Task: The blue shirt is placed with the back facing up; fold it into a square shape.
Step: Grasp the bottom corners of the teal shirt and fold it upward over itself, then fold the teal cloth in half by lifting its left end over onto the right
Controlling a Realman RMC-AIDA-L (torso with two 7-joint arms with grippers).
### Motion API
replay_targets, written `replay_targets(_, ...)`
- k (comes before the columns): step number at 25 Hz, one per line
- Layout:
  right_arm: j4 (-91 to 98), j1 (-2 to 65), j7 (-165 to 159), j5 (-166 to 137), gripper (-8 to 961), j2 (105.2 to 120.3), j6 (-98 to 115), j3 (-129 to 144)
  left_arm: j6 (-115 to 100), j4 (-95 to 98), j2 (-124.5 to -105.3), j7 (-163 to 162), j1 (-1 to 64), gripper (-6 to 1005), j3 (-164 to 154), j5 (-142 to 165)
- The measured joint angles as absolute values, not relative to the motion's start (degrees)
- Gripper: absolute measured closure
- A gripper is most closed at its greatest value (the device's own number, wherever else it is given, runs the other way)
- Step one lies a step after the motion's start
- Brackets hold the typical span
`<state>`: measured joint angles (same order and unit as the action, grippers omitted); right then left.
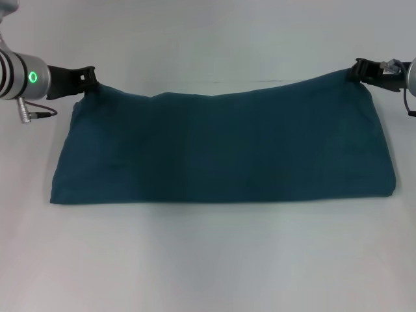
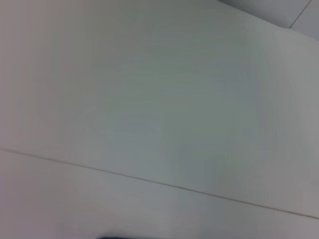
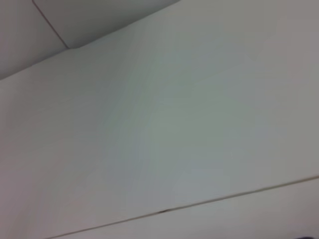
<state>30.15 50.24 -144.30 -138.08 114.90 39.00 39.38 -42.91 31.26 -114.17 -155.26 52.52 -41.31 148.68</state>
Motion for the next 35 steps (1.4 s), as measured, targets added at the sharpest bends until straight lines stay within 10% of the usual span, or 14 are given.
replay_targets(16, 27.3, 51.8, -144.3, -138.3, 765, 113.98, 37.1, 41.6, -40.4, 31.2, -114.53, -155.2, 52.2, 943, -41.2, 148.3)
replay_targets(26, 26.0, 52.0, -144.7, -138.1, 747, 110.51, 37.5, 42.2, -38.5, 31.4, -114.78, -156.0, 51.5, 852, -39.1, 148.1)
replay_targets(35, 33.6, 41.9, -140.9, -125.1, 355, 108.45, 63.3, 36.8, -56.5, 44.7, -116.39, -153.3, 41.9, 524, -36.3, 137.8)
